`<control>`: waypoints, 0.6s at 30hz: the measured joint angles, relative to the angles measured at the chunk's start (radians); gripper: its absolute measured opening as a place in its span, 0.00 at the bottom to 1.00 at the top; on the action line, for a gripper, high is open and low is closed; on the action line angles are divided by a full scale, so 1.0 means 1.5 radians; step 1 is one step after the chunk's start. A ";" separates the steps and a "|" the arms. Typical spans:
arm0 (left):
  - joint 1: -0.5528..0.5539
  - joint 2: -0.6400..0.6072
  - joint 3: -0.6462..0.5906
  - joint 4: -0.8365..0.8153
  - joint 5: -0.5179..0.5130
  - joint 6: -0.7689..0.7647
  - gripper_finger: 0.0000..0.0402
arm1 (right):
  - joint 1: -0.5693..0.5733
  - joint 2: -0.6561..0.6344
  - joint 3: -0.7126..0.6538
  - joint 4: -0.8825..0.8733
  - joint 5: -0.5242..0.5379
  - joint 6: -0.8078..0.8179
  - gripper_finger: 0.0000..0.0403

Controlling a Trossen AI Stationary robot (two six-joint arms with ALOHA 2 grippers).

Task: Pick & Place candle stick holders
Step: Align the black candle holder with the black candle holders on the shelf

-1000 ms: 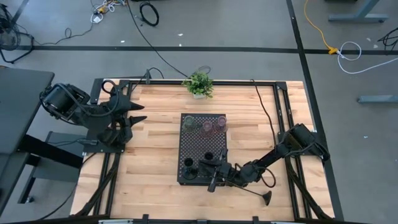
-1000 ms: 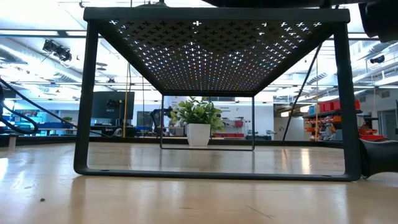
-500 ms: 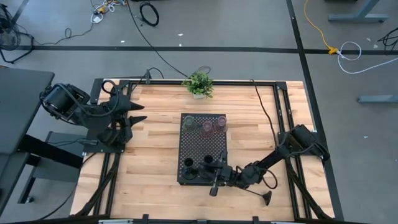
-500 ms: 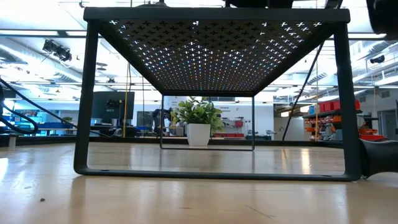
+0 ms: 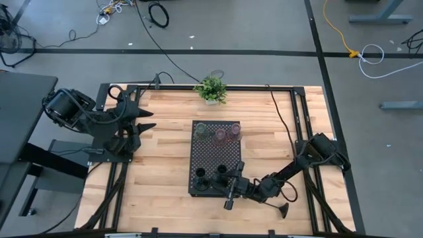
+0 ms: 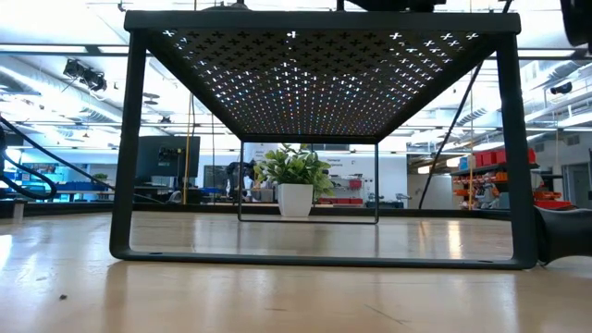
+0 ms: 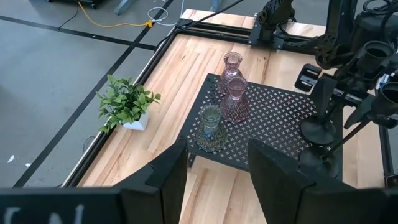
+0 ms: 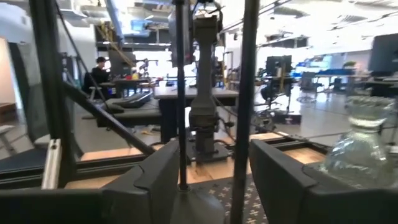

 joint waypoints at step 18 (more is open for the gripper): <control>0.000 0.000 0.000 0.000 0.000 0.000 0.42 | 0.112 -0.065 0.000 0.039 0.256 -0.184 0.49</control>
